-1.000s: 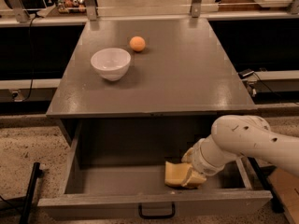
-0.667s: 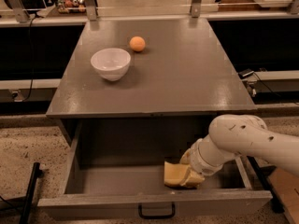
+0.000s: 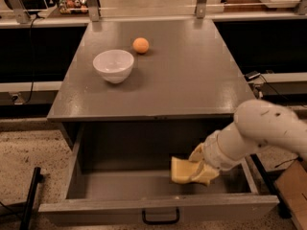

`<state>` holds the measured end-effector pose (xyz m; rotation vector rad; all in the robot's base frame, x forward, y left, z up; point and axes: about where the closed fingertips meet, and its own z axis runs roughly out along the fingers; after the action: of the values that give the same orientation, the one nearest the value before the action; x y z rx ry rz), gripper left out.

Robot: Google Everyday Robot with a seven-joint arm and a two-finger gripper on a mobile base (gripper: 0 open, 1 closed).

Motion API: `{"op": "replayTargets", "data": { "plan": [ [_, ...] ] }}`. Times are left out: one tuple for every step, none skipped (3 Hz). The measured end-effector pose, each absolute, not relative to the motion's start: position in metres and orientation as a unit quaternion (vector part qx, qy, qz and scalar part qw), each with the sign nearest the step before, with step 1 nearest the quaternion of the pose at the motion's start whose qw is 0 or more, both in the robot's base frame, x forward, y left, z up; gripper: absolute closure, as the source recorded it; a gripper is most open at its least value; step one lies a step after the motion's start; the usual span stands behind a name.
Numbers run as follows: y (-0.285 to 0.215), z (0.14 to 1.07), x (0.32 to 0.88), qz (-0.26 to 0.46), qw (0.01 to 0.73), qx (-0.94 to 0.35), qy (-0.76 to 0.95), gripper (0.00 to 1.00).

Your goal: Pick sponge from top drawer and place on counter

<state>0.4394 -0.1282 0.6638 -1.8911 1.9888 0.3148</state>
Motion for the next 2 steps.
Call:
{"op": "replayTargets", "data": {
  "plan": [
    [-0.159, 0.732, 0.444, 0.132, 0.231, -0.673, 0.690, 1.00],
    [-0.189, 0.802, 0.442, 0.137, 0.263, -0.689, 0.662, 1.00]
  ]
}}
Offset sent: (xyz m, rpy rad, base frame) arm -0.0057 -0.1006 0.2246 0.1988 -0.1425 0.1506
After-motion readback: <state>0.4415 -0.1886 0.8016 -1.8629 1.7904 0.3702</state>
